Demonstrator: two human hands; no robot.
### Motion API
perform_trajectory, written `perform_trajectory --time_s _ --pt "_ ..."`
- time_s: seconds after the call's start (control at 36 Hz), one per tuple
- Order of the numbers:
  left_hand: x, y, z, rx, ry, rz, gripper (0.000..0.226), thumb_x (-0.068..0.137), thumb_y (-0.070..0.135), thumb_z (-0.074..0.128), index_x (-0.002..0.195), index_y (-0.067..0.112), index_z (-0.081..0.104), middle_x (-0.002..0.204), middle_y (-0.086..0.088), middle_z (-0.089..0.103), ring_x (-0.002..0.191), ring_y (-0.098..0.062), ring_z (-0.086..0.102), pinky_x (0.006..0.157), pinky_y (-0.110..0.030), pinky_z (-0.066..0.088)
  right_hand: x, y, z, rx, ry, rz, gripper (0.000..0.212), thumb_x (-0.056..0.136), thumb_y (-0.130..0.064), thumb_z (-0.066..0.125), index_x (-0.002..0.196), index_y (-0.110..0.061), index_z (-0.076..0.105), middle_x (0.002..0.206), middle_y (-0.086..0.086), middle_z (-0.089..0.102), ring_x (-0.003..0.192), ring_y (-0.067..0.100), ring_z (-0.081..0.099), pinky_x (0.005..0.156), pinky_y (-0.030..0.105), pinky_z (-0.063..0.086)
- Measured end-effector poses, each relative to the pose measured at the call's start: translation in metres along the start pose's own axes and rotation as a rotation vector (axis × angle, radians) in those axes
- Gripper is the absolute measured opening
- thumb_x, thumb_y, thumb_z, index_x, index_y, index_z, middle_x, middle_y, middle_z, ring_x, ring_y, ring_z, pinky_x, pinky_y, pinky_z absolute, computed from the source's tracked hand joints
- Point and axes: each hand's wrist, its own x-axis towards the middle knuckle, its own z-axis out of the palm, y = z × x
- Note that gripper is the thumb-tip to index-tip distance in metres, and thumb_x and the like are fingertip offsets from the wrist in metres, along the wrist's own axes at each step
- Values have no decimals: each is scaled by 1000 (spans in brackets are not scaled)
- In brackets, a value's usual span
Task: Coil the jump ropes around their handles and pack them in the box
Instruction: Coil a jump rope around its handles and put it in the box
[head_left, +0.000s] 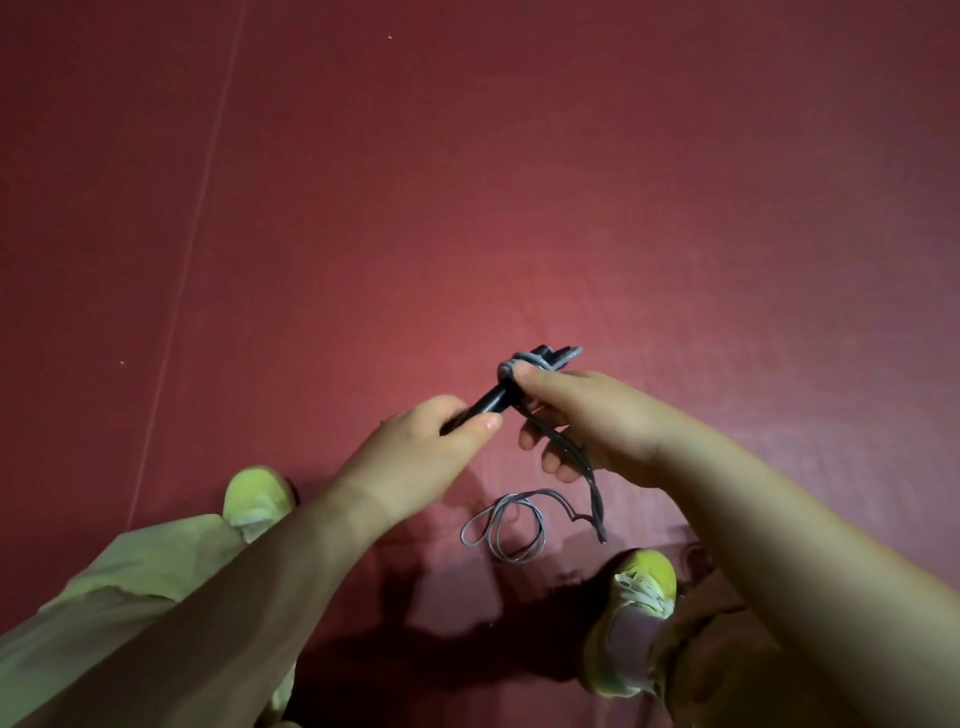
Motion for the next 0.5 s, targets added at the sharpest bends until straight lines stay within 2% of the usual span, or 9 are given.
perform_trajectory --time_s 0.06,0.14,0.22,0.28,0.33,0.42,0.44,0.5 --pt "2 -1 -2 27 57 28 34 80 55 58 78 21 54 64 7 51 63 -15 48 61 -33 38 0 0 2 -5 6 21 44 92 -58 46 93 -15 56 76 7 59 54 18 52 54 28 43" --pt "1 2 -3 -38 99 64 18 81 39 67 82 26 56 70 10 56 65 -7 51 62 -29 38 4 3 6 -26 101 -40 43 92 -55 50 88 -12 56 66 3 53 50 17 46 52 28 36" --pt "0 3 -1 -82 124 89 21 76 36 71 84 26 54 77 10 57 69 -7 52 64 -28 37 6 2 8 16 144 -112 33 90 -43 57 81 -12 54 61 4 45 50 19 36 50 30 28" --pt "0 3 -2 -129 71 56 34 66 45 74 86 27 54 79 8 59 68 -10 53 64 -30 40 6 0 8 53 162 -155 31 78 -41 60 78 -11 54 59 6 43 53 20 33 49 30 24" --pt "-1 4 -7 -213 -65 3 49 54 55 70 90 25 57 78 7 58 70 -11 52 68 -31 41 5 -1 7 66 185 -197 30 70 -39 55 76 -9 53 59 9 43 57 23 33 49 31 25" --pt "-6 8 -13 -583 -408 -152 49 66 47 62 99 13 58 91 -9 59 85 -22 51 73 -34 42 2 -1 6 94 153 -278 29 69 -34 51 71 -5 52 55 9 42 52 21 36 48 28 27" --pt "-8 9 -15 -716 -535 -211 51 68 52 58 99 11 59 93 -12 62 86 -27 54 75 -35 45 1 -1 5 112 124 -311 29 69 -32 51 68 -3 52 53 8 43 49 20 37 47 27 29" --pt "-11 10 -17 -925 -775 -287 73 66 68 49 101 6 64 94 -16 68 86 -31 64 77 -38 53 0 -1 4 155 52 -388 42 65 -31 55 70 10 52 52 8 44 47 17 40 48 27 31"
